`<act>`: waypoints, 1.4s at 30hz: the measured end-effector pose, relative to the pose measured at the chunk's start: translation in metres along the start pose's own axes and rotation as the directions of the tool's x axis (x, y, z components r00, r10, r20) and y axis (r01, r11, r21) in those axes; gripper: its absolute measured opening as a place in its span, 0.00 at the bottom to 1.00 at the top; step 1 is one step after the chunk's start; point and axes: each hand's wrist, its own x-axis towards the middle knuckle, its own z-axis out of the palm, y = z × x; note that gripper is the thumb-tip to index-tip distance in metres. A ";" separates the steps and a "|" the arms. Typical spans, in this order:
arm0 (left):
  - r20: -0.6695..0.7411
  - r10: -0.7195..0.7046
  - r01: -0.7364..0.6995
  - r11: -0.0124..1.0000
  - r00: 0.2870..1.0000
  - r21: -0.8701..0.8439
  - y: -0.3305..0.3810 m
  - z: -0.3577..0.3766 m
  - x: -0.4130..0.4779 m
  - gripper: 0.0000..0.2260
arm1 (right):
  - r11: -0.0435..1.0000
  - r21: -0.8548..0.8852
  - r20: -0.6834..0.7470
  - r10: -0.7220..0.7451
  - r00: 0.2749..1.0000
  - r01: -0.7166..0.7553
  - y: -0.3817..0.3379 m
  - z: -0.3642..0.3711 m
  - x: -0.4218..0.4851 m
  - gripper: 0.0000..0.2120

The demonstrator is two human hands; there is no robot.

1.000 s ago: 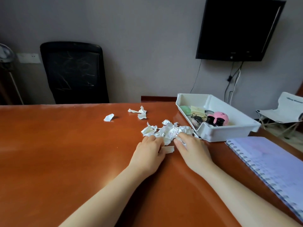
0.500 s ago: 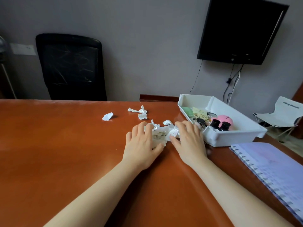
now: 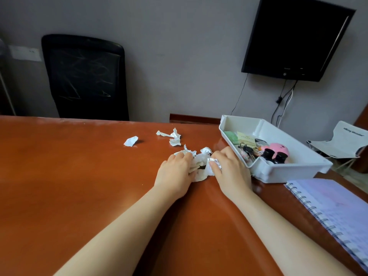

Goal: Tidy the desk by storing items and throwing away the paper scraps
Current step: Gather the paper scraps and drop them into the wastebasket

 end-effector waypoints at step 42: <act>-0.193 -0.194 0.063 0.844 0.962 -0.532 -0.037 -0.150 -0.110 0.20 | 0.561 0.825 -0.040 -0.047 0.998 0.060 -0.125 -0.100 -0.014 0.10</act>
